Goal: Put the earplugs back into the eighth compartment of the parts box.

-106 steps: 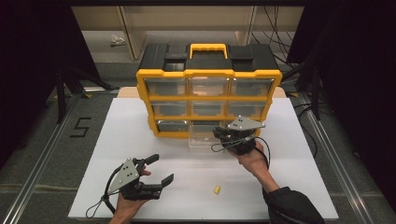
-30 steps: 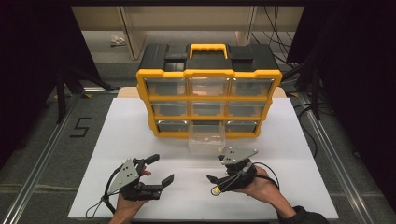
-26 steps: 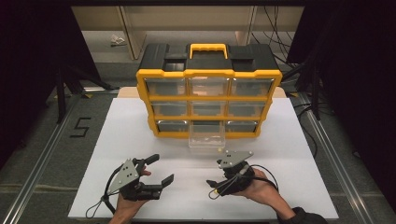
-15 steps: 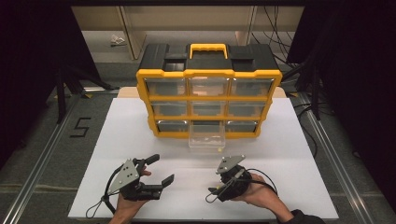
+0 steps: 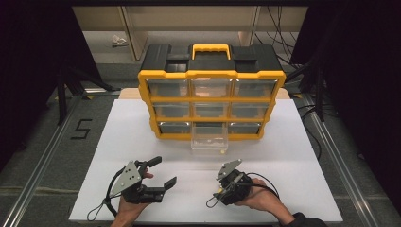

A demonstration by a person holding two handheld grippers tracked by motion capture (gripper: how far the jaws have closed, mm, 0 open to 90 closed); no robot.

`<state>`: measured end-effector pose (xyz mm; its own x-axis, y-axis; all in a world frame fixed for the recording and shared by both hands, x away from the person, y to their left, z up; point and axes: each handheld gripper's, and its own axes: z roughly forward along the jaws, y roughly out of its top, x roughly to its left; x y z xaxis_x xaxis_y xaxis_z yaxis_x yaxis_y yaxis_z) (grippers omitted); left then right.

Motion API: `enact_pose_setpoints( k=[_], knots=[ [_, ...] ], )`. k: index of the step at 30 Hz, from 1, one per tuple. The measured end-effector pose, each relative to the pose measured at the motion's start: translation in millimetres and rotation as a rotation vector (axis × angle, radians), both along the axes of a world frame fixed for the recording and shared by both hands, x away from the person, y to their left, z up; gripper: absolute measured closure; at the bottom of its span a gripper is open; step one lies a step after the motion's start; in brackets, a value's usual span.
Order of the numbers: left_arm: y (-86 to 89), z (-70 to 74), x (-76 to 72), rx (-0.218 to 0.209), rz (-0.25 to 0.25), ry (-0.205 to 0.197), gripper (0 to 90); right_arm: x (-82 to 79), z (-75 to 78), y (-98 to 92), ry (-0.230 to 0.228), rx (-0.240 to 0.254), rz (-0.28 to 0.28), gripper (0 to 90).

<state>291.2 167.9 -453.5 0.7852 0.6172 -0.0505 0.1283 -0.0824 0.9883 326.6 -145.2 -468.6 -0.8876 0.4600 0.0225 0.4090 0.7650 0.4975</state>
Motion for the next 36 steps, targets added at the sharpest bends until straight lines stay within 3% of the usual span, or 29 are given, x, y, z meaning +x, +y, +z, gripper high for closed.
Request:
enact_pose_setpoints(
  k=[4, 9, 14, 31, 36],
  knots=[
    [-0.1, 0.0, -0.1, 0.000, 0.000, 0.000, 16.3, -0.6, -4.1, 1.6, 0.004, -0.015, 0.014, 52.3],
    [-0.1, 0.0, -0.1, -0.001, 0.001, 0.000, 16.4, -0.9, -3.4, 0.3, -0.016, -0.019, 0.019, 65.9],
    [0.1, 0.1, -0.1, 0.000, 0.001, -0.002, 16.4, -1.2, -2.6, 0.4, -0.018, -0.013, 0.027, 68.5],
    [-0.2, -0.2, 0.0, 0.000, 0.002, 0.001, 16.5, 8.2, 33.1, -4.0, -0.140, 0.148, -0.026, 68.8],
    [-0.2, -0.2, 0.1, 0.000, 0.002, -0.001, 16.5, 9.4, 39.6, -3.7, -0.163, 0.168, -0.034, 68.8]
  ],
)
